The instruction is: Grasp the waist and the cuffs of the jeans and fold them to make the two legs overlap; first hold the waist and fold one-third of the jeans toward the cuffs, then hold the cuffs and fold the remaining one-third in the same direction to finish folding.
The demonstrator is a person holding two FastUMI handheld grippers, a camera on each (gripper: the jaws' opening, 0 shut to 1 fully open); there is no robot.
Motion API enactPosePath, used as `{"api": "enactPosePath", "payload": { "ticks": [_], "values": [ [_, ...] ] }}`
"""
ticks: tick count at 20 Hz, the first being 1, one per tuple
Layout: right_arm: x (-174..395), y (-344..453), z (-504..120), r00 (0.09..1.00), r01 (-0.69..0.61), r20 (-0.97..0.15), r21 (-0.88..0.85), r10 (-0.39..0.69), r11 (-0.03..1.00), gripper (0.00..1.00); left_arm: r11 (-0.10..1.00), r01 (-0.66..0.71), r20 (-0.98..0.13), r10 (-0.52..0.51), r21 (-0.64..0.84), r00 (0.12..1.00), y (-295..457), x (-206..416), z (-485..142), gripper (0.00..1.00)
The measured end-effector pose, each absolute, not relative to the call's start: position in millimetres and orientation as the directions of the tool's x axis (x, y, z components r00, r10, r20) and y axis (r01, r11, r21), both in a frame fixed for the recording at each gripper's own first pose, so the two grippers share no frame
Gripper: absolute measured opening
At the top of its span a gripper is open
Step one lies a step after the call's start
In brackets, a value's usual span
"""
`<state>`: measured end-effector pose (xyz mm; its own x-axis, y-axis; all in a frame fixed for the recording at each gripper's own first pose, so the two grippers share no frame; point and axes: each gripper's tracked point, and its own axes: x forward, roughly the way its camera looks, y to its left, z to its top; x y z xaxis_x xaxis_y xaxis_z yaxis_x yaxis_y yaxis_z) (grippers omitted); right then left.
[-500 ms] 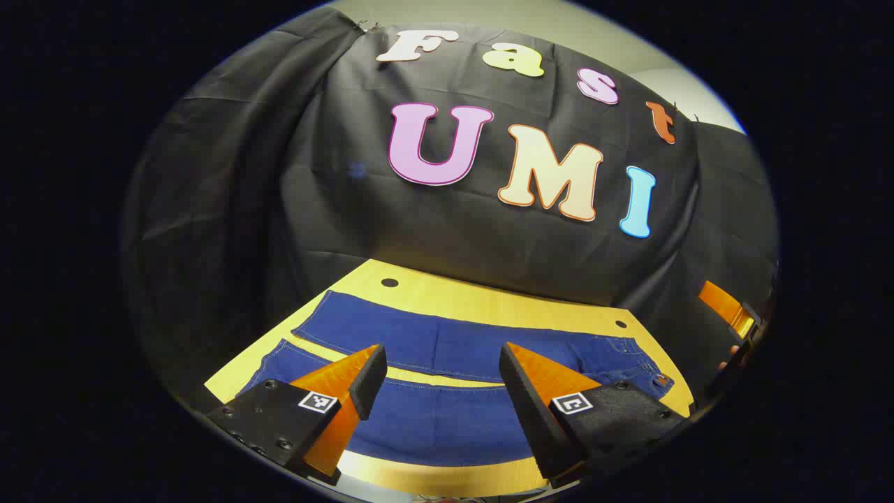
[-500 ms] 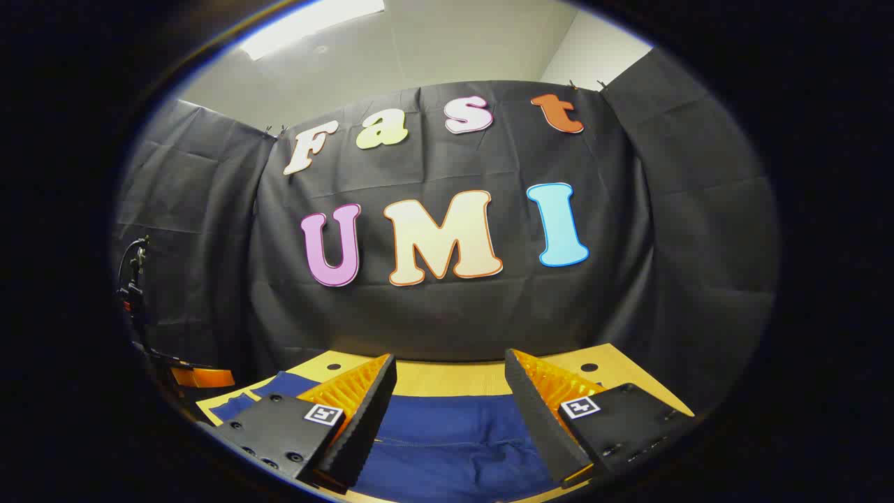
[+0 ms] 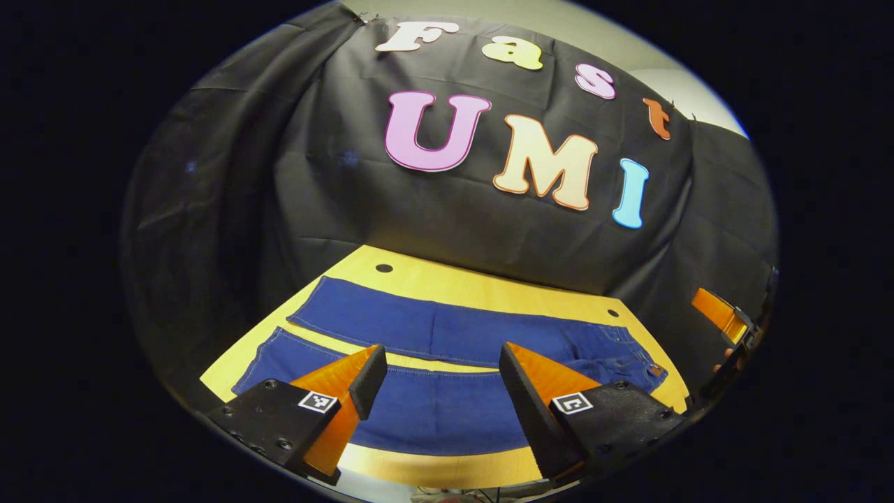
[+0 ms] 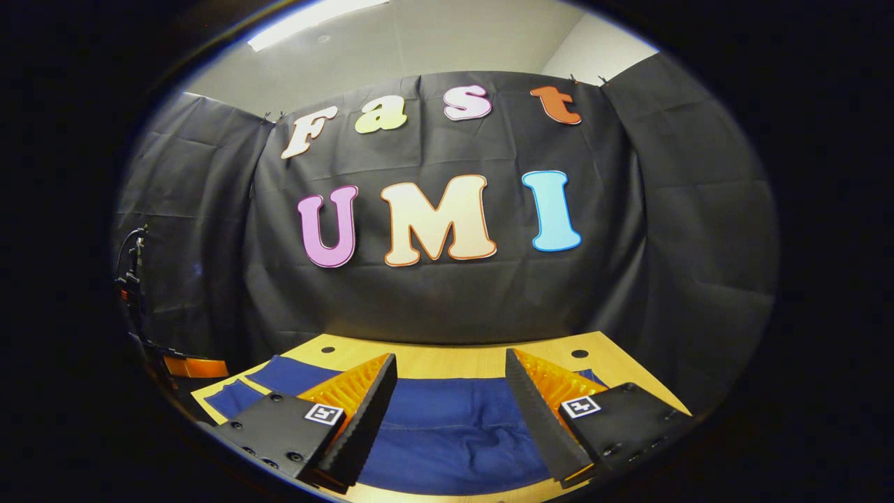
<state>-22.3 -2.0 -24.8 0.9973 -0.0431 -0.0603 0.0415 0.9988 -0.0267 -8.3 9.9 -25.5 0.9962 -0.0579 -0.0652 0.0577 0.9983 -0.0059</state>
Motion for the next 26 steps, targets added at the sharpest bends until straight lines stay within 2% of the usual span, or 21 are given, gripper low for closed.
{"api": "enactPosePath", "payload": {
  "ticks": [5,8,12,13,15,16,19,22,26],
  "values": [
    [-35,7,-35,0.995,0.063,-0.074,-0.016,-0.064,0.998,0.97,0.995,0.096,-0.124,-0.092,0.026,0.988,34,-14,-49,0.96],
    [-42,13,-41,0.995,0.068,-0.074,-0.046,-0.071,0.997,0.97,0.983,0.174,-0.187,-0.162,0.050,0.969,47,-20,-72,0.96],
    [-55,15,-50,0.992,0.084,-0.090,-0.056,-0.089,0.995,0.97,0.956,0.287,-0.315,-0.255,0.059,0.914,68,-27,-111,0.96],
    [-57,13,-52,0.990,0.092,-0.098,-0.057,-0.097,0.994,0.92,0.949,0.306,-0.360,-0.259,0.079,0.896,79,-30,-122,0.96],
    [-62,8,-57,0.986,0.110,-0.122,-0.060,-0.117,0.992,0.92,0.932,0.336,-0.440,-0.247,0.137,0.863,105,-32,-138,0.96],
    [-64,5,-61,0.983,0.115,-0.136,-0.061,-0.122,0.992,0.97,0.925,0.345,-0.482,-0.232,0.159,0.845,119,-31,-145,0.96],
    [-68,-3,-62,0.978,0.125,-0.159,-0.081,-0.137,0.989,0.97,0.889,0.407,-0.590,-0.217,0.209,0.778,151,-37,-162,0.97],
    [-70,-9,-70,0.971,0.132,-0.186,-0.105,-0.150,0.986,0.97,0.831,0.499,-0.709,-0.195,0.248,0.678,176,-44,-182,0.96],
    [-74,-12,-83,0.962,0.122,-0.231,-0.113,-0.145,0.986,0.97,0.742,0.594,-0.798,-0.137,0.310,0.587,198,-42,-192,0.95]
  ]
}}
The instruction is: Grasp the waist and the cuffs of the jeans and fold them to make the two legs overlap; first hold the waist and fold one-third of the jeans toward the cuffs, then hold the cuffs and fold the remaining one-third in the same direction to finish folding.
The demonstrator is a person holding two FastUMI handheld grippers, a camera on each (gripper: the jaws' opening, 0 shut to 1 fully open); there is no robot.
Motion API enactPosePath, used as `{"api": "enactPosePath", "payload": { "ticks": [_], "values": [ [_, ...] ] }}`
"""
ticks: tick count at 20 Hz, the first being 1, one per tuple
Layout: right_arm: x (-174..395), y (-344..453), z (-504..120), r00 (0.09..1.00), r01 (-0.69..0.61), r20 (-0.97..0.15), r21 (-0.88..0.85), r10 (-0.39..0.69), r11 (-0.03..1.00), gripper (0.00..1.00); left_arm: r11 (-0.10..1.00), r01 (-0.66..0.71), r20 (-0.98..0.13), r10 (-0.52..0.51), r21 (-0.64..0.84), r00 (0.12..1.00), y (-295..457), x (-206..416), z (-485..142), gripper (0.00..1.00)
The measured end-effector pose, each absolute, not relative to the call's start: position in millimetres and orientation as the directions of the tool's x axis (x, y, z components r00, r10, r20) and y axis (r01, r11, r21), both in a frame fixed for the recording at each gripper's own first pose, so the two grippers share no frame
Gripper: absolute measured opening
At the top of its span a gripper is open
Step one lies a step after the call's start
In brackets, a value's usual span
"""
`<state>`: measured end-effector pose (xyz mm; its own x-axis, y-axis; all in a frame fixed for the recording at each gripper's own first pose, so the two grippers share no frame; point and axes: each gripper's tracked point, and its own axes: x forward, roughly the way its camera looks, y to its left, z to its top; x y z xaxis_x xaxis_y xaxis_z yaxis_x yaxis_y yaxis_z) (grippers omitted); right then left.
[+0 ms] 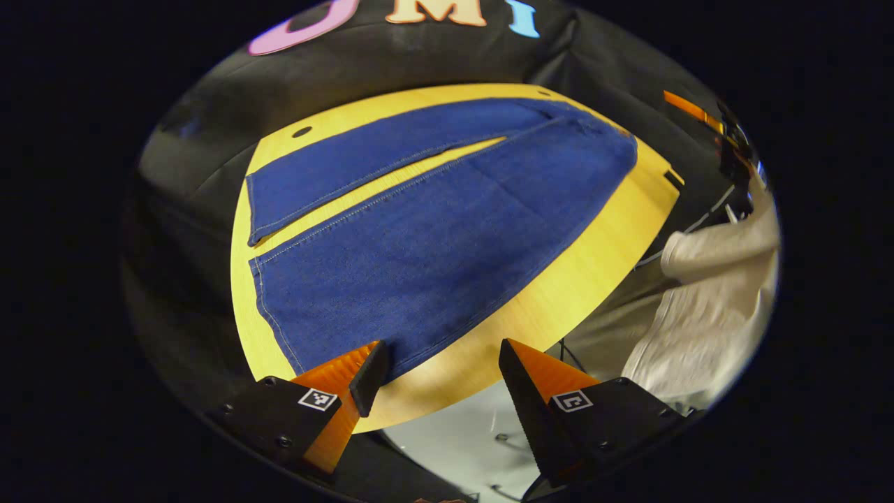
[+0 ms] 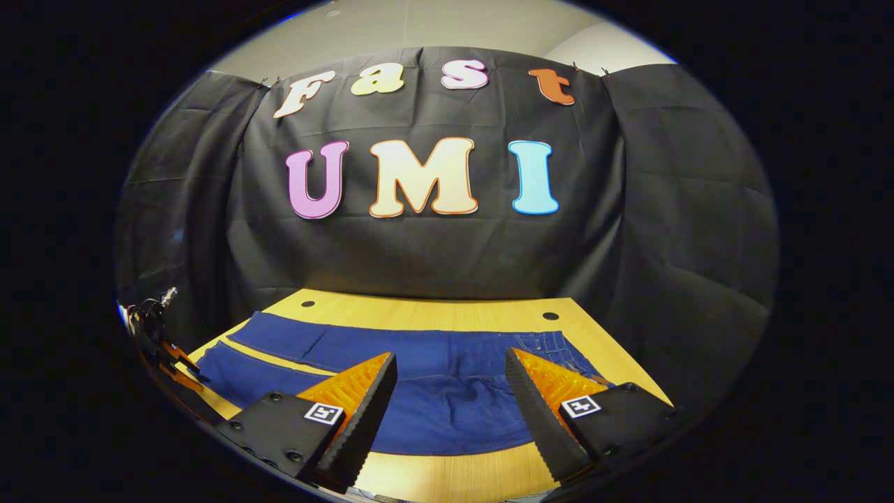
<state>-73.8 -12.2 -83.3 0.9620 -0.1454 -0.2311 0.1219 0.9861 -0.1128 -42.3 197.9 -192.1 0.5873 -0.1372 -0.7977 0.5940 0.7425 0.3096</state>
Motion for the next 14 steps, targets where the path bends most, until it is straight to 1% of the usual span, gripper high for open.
{"api": "enactPosePath", "payload": {
  "ticks": [4,10,11,12,13,14],
  "values": [
    [-77,-20,-90,0.954,0.130,-0.253,-0.131,-0.160,0.983,0.97,0.681,0.654,-0.848,-0.092,0.329,0.522,206,-37,-201,0.95],
    [-80,-38,-95,0.942,0.150,-0.275,-0.161,-0.190,0.976,0.97,0.682,0.639,-0.867,-0.013,0.357,0.499,230,-16,-212,0.91],
    [-79,-42,-95,0.941,0.152,-0.276,-0.166,-0.194,0.974,0.94,0.683,0.640,-0.869,-0.017,0.351,0.495,230,-17,-213,0.91],
    [-77,-44,-96,0.940,0.153,-0.278,-0.171,-0.196,0.973,0.96,0.685,0.638,-0.868,-0.015,0.352,0.496,231,-15,-214,0.91],
    [-76,-47,-96,0.939,0.154,-0.281,-0.176,-0.199,0.972,0.97,0.689,0.637,-0.872,-0.014,0.346,0.489,232,-16,-213,0.90],
    [-73,-49,-98,0.937,0.152,-0.286,-0.177,-0.199,0.972,0.97,0.690,0.638,-0.874,-0.014,0.343,0.485,233,-14,-214,0.93]
  ]
}}
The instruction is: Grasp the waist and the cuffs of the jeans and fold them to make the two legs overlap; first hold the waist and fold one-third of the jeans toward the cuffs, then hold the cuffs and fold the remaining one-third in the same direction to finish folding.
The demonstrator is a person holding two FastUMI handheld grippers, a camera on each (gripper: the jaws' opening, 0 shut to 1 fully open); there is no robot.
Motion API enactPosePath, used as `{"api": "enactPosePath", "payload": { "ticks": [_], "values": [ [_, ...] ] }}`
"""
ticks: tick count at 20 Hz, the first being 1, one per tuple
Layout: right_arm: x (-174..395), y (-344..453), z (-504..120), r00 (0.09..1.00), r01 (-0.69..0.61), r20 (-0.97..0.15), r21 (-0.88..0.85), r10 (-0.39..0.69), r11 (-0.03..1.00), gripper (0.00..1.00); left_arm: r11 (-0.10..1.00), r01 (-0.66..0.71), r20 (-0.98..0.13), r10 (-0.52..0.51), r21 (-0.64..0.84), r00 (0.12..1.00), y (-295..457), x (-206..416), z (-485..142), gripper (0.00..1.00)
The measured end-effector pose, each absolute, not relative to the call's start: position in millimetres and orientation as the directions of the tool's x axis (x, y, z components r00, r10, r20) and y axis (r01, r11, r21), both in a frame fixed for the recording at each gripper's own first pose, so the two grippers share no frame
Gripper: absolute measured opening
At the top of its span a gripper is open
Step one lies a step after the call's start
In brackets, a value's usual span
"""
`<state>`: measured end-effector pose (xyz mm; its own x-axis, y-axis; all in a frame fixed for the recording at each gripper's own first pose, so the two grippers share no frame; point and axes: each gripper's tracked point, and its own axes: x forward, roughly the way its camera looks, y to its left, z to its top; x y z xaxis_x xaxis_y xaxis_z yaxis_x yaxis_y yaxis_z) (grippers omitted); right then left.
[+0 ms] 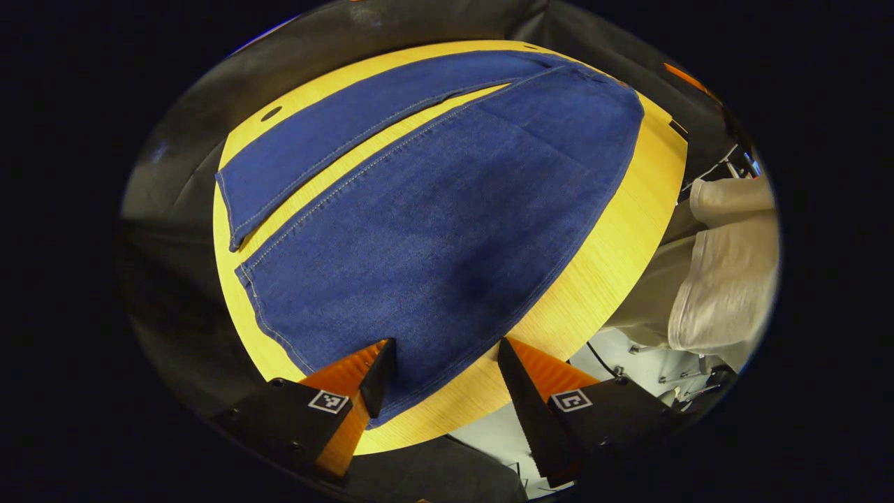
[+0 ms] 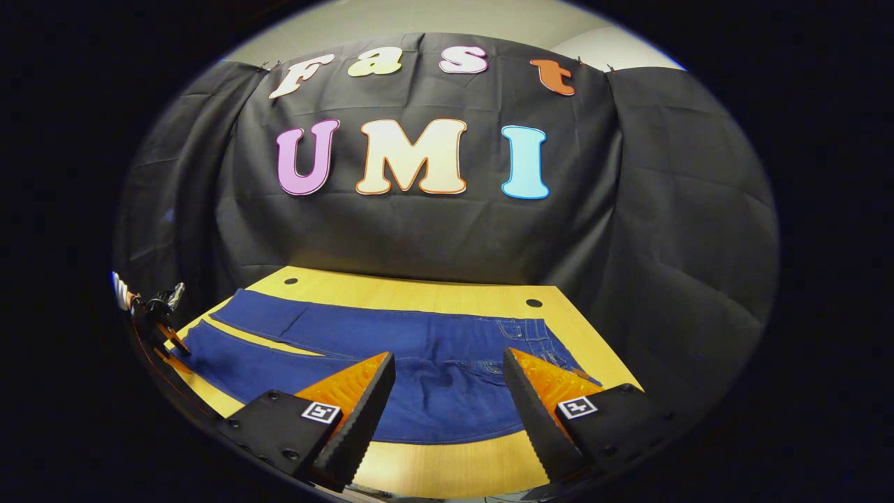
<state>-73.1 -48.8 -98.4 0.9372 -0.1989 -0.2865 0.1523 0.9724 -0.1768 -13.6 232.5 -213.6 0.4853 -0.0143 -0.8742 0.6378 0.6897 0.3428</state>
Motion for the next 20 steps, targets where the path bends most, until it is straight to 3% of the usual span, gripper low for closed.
{"api": "enactPosePath", "payload": {
  "ticks": [5,9,16,20],
  "values": [
    [-60,-51,-114,0.930,0.130,-0.325,-0.146,-0.171,0.981,0.97,0.671,0.656,-0.895,0.025,0.345,0.446,231,-16,-215,0.90],
    [-51,-50,-127,0.922,0.102,-0.362,-0.122,-0.140,0.987,0.97,0.673,0.652,-0.907,0.066,0.348,0.416,231,-12,-213,0.75],
    [-51,-62,-153,0.893,-0.021,-0.449,-0.118,-0.035,0.993,0.97,0.628,0.672,-0.907,0.147,0.393,0.393,228,-8,-215,0.05],
    [-59,-97,-190,0.827,-0.101,-0.562,-0.127,0.013,0.987,0.97,0.655,0.638,-0.900,0.159,0.404,0.407,227,-3,-215,0.02]
  ]
}}
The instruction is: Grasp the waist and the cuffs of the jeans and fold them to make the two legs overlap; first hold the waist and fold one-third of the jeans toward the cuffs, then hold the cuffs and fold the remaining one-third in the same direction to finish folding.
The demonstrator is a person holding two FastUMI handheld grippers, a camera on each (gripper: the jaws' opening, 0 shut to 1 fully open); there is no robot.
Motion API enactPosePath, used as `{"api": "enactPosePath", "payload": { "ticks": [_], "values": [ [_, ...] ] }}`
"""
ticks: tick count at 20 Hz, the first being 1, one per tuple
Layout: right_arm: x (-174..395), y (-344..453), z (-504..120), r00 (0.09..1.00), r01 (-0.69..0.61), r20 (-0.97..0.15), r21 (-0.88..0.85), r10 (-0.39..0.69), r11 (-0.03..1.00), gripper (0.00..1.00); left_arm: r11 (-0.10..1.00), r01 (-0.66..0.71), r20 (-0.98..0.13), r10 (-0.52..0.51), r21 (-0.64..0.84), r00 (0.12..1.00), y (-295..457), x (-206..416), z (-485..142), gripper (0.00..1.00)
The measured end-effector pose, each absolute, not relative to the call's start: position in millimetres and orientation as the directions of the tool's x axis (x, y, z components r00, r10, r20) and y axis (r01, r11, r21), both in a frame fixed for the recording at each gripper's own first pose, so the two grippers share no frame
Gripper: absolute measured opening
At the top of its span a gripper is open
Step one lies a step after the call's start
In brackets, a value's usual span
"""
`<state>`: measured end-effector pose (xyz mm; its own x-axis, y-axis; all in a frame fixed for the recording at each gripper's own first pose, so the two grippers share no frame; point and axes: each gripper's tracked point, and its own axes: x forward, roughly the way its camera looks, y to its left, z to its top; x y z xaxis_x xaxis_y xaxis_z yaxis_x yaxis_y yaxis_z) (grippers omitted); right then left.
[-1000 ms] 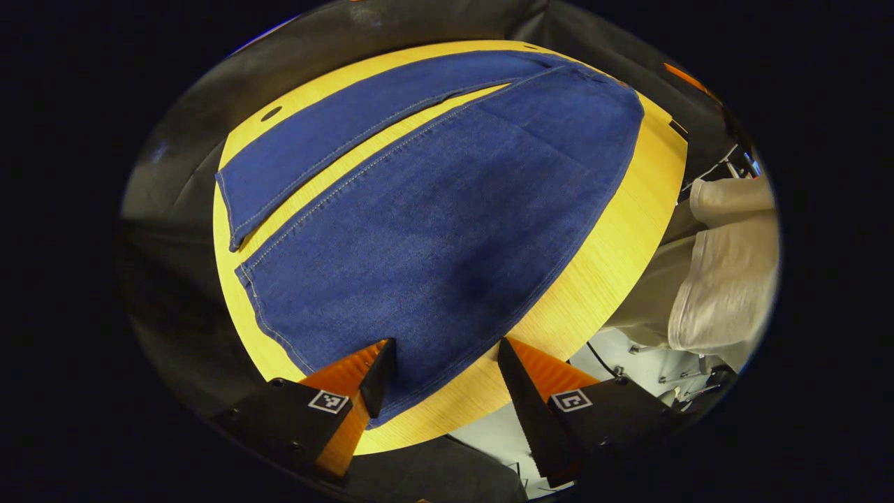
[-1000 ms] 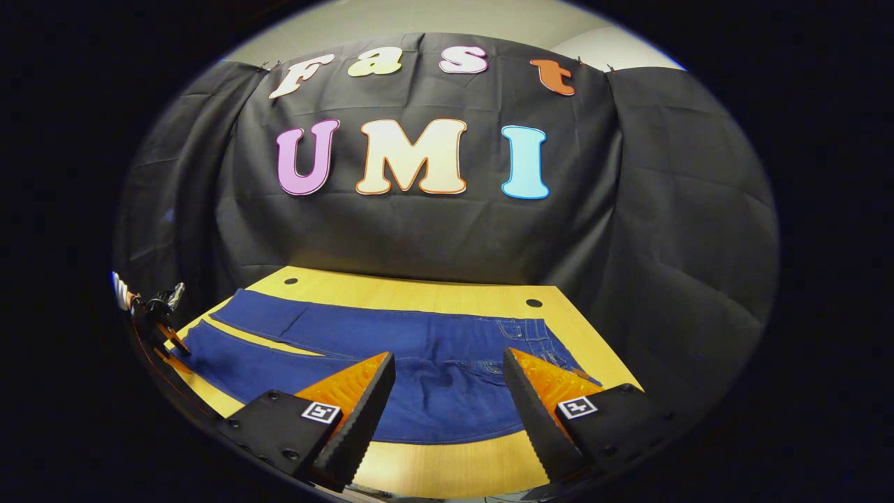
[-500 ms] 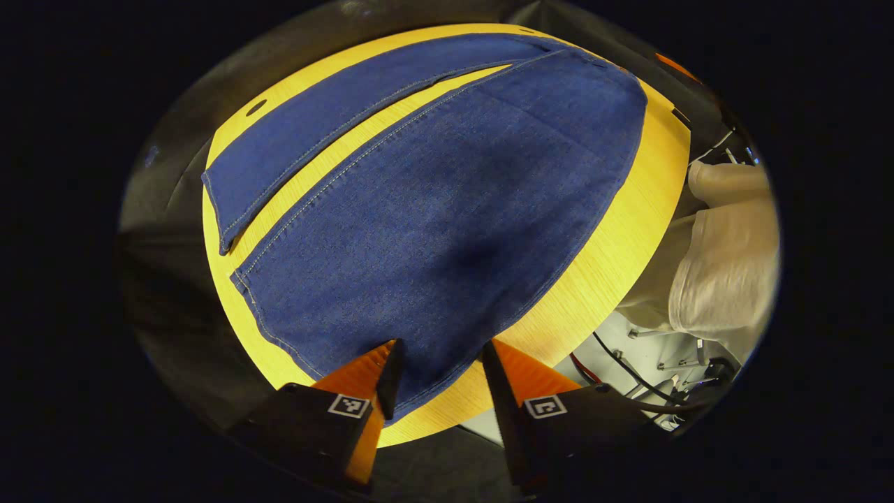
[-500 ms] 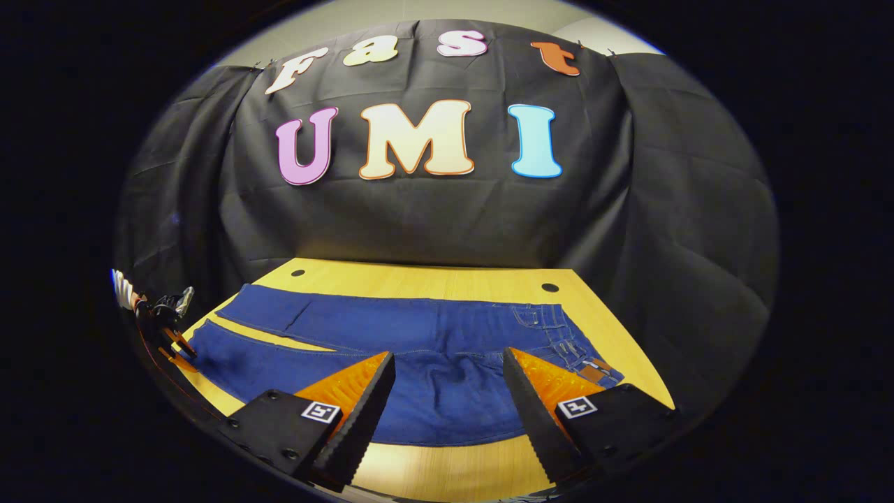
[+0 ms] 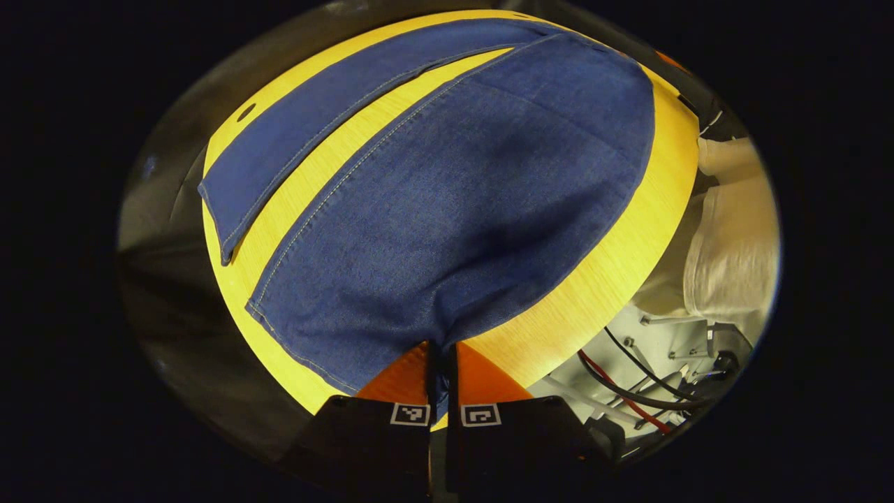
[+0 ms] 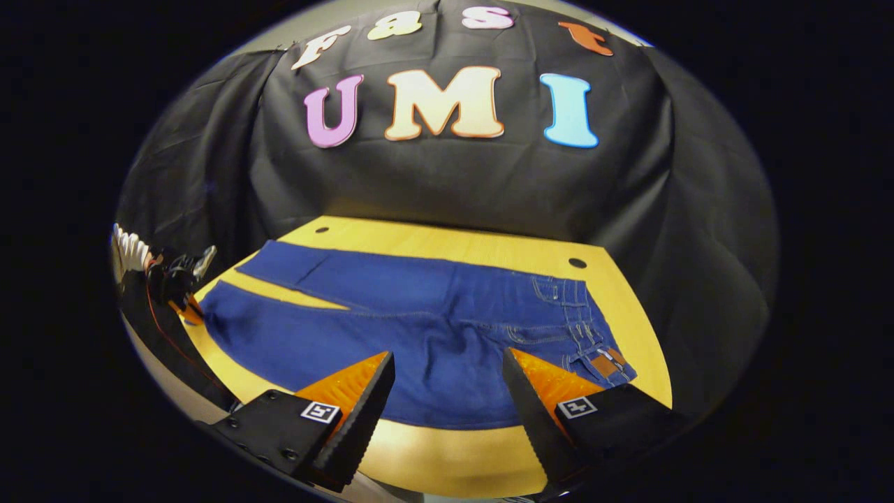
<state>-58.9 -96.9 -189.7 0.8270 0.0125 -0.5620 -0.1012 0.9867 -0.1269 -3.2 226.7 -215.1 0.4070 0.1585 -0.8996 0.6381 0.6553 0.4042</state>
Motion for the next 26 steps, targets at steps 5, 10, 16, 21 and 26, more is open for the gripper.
{"api": "enactPosePath", "payload": {
  "ticks": [5,10,16,21,26],
  "values": [
    [-83,-159,-252,0.646,-0.247,-0.763,-0.173,0.029,0.954,0.95,0.702,0.580,-0.887,0.167,0.413,0.430,226,0,-214,0.02],
    [-89,-206,-274,0.498,-0.466,-0.867,-0.284,-0.017,0.838,0.98,0.703,0.559,-0.876,0.197,0.440,0.441,226,1,-215,0.02],
    [-88,-212,-300,0.366,-0.657,-0.930,-0.278,-0.027,0.701,0.99,0.709,0.550,-0.878,0.214,0.441,0.428,226,2,-217,0.01],
    [-82,-212,-310,0.284,-0.705,-0.959,-0.217,-0.012,0.675,0.99,0.700,0.560,-0.881,0.225,0.444,0.417,227,2,-218,0.02],
    [-82,-213,-317,0.157,-0.710,-0.987,-0.129,-0.023,0.692,0.91,0.699,0.563,-0.883,0.222,0.440,0.415,227,3,-219,0.01]
  ]
}}
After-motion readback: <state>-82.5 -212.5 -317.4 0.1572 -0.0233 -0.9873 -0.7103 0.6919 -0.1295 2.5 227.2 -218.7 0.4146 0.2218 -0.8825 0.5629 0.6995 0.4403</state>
